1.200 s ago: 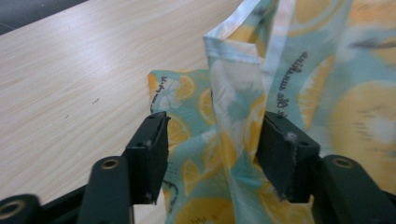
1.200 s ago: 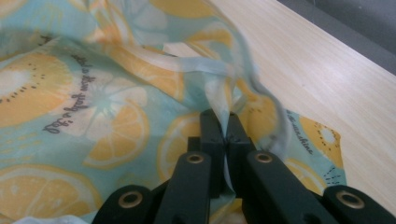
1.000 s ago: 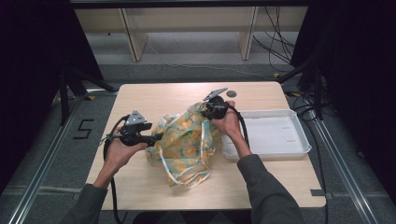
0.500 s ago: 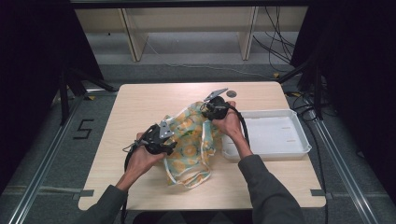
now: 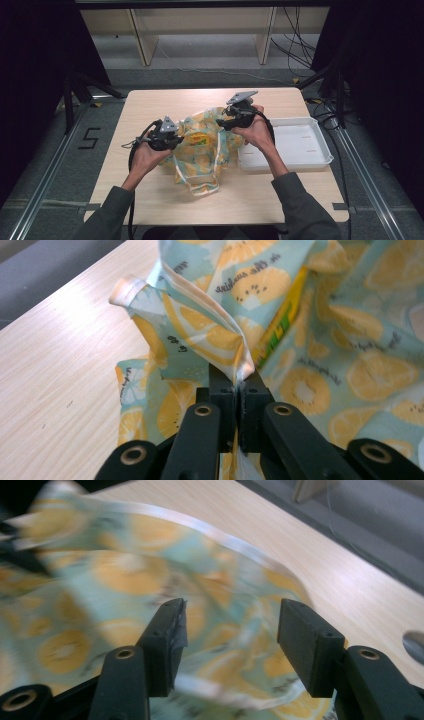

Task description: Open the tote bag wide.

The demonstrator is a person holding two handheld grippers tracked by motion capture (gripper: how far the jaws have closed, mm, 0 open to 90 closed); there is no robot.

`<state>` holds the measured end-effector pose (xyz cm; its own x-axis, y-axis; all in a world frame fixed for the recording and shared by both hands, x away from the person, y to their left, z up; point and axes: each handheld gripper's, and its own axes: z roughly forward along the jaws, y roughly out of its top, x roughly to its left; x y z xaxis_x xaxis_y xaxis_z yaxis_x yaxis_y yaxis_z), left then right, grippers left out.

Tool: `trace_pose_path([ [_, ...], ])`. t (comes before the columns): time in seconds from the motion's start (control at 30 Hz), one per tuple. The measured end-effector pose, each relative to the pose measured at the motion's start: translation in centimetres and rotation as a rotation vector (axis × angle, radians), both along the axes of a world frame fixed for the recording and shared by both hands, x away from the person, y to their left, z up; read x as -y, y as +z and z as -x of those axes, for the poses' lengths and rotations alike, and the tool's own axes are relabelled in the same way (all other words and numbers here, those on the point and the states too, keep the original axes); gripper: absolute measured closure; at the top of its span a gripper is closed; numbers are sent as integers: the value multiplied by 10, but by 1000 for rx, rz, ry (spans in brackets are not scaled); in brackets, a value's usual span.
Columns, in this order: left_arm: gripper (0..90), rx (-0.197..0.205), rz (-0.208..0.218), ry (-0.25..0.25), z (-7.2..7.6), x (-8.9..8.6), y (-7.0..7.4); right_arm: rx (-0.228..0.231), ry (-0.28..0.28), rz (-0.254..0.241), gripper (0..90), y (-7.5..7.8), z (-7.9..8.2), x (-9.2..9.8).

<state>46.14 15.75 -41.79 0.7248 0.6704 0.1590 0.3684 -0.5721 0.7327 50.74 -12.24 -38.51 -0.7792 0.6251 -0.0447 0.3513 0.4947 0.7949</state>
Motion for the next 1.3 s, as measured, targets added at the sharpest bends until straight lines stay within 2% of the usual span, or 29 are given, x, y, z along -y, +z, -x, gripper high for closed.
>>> trace_pose_path([
  [0.03,876,-4,18,8,-7,-3,3,-2,67,30,453,4,12,-5],
  [0.1,876,-5,25,16,-10,-4,4,10,86,37,448,3,16,-8],
  [0.13,875,-14,46,28,-11,-4,4,6,102,42,439,-1,21,-14],
  [0.17,874,-16,58,35,-16,-7,5,-9,132,79,432,-8,24,-21],
  [0.2,874,-16,58,35,-16,-7,5,-9,132,79,432,-8,24,-21],
  [0.23,873,-34,85,46,-21,-9,5,-10,117,160,441,-19,26,-29],
  [0.27,872,-29,96,52,-23,-9,4,-1,94,211,466,-25,25,-31],
  [0.3,872,-29,96,52,-23,-9,4,5,66,240,534,-31,23,-32],
  [0.33,872,-37,104,60,-25,-10,3,5,66,240,534,-31,23,-32],
  [0.37,872,-44,117,63,-26,-10,3,11,76,274,630,-35,20,-31],
  [0.4,872,-47,116,73,-29,-11,1,11,88,281,817,-41,14,-29],
  [0.43,872,-47,116,73,-29,-11,1,11,88,281,817,-41,14,-29],
  [0.47,872,-51,128,76,-31,-11,-1,11,80,271,868,-42,12,-28],
  [0.5,871,-53,124,81,-34,-13,-3,37,72,274,895,-41,6,-25],
  [0.53,871,-53,124,81,-34,-13,-3,37,72,274,895,-41,6,-25],
  [0.57,871,-66,140,90,-39,-14,-7,62,45,245,898,-36,0,-22],
  [0.6,871,-66,140,90,-39,-14,-7,60,36,214,898,-34,-2,-22],
  [0.63,870,-83,157,107,-43,-15,-13,56,21,195,898,-33,-5,-22],
  [0.73,869,-109,166,113,-47,-14,-20,59,-2,186,898,-34,-12,-24],
  [0.8,869,-134,143,117,-51,-14,-27,53,-23,198,897,-38,-20,-26],
  [0.83,869,-143,148,132,-53,-13,-32,20,-32,216,896,-46,-26,-28],
  [0.93,868,-190,189,148,-59,-14,-46,-2,-49,230,895,-54,-29,-31],
  [0.97,867,-208,179,155,-60,-12,-56,-19,-45,246,893,-62,-33,-32],
  [1.0,866,-208,179,155,-60,-12,-56,-19,-45,246,893,-62,-33,-32],
  [1.03,866,-231,157,152,-60,-12,-59,-16,-40,272,892,-66,-35,-32],
  [1.07,866,-236,149,150,-60,-12,-63,-22,-39,286,891,-70,-36,-33],
  [1.1,864,-245,140,152,-60,-11,-69,-81,-33,297,888,-74,-35,-34],
  [1.27,858,-264,127,164,-59,-10,-78,-130,-56,312,875,-82,-36,-34],
  [1.3,849,-259,130,168,-57,-9,-82,-128,-43,314,859,-86,-38,-34],
])
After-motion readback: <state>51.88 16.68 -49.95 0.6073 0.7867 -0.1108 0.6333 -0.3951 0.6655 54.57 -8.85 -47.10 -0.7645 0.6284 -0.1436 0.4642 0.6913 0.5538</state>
